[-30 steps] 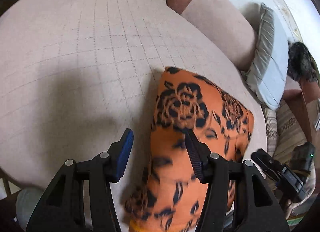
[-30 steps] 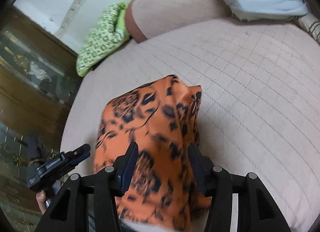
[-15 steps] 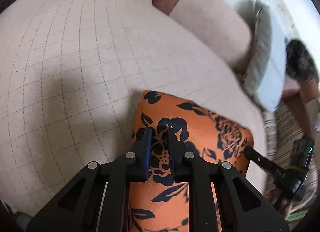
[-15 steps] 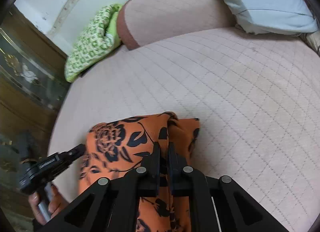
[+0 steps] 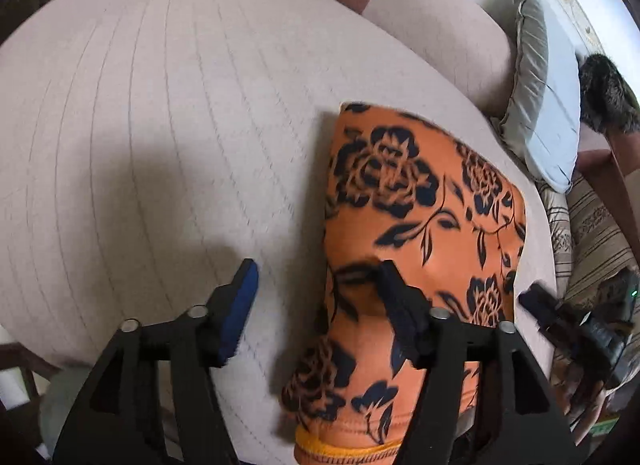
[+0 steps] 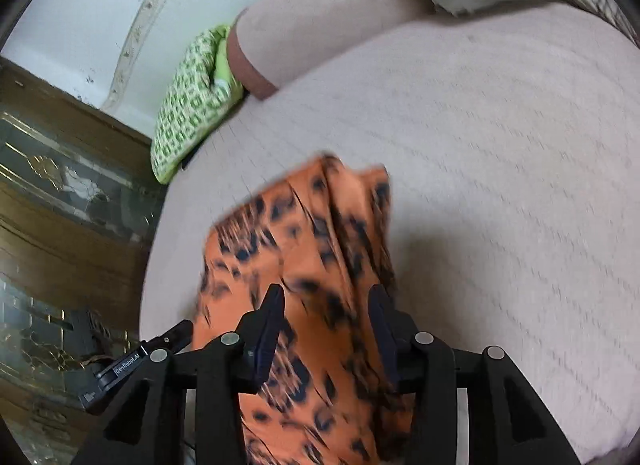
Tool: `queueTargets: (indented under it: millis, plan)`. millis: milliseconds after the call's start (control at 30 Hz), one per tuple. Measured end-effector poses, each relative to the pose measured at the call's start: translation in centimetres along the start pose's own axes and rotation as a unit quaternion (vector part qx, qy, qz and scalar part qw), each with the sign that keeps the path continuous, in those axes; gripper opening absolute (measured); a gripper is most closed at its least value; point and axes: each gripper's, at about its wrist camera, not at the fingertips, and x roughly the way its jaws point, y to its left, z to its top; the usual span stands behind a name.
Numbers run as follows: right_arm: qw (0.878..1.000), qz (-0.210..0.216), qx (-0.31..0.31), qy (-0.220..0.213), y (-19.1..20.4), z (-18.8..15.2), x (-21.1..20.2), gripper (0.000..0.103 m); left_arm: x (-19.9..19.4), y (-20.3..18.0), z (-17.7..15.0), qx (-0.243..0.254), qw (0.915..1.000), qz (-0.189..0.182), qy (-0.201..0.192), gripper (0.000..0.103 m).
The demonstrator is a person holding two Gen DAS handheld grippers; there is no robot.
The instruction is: Fold small clothes
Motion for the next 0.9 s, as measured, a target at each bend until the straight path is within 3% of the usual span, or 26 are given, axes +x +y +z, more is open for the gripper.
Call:
queueTargets:
  millis: [67,133,267,400,467,500,600,733,833,900]
  plan:
    - [0.999,-0.034,-0.006,0.029,-0.6,-1.3,0.8,0.043,0.3,0.5,0.2,-0.018,0.9997,-0.018,0.003,0.069]
    - [0.998,-0.035,0.004,0.044,-1.1,-1.6,1.7,0.043,1.0,0.5,1.0,-0.028,0.9988,-0.036,0.015,0.069]
    - [0.996,-0.014,0.025,0.082,-2.5,-0.2,5.2,0.043,3.1,0.5,4.2,-0.051,0.9945,-0.08,0.045,0.069]
    - [0.996,-0.002,0.031,0.081,-2.8,1.8,7.1,0.043,5.3,0.2,6.7,-0.087,0.9886,-0.096,0.077,0.069]
    - [0.995,0.026,0.048,0.088,-3.3,1.8,7.8,0.041,6.2,0.1,7.0,-0.104,0.9852,-0.11,0.08,0.067]
    - [0.994,0.033,0.049,0.089,-3.6,1.7,7.9,0.036,6.2,-0.1,7.0,-0.102,0.9855,-0.115,0.073,0.053]
    - [0.991,0.061,0.071,0.093,-4.1,1.7,7.9,0.021,5.0,-1.4,7.1,-0.087,0.9885,-0.112,0.054,0.036]
    - [0.996,0.068,0.035,0.054,-2.0,2.0,4.3,0.016,2.2,-3.7,8.3,-0.061,0.9823,-0.177,0.013,0.03]
    - [0.998,0.056,0.013,0.016,-0.7,2.1,1.5,0.016,3.0,-5.7,9.7,-0.04,0.9847,-0.169,0.019,0.032]
    - [0.999,0.044,0.022,0.005,-1.4,2.8,1.5,0.016,5.4,-5.8,10.5,-0.045,0.988,-0.142,0.039,0.032]
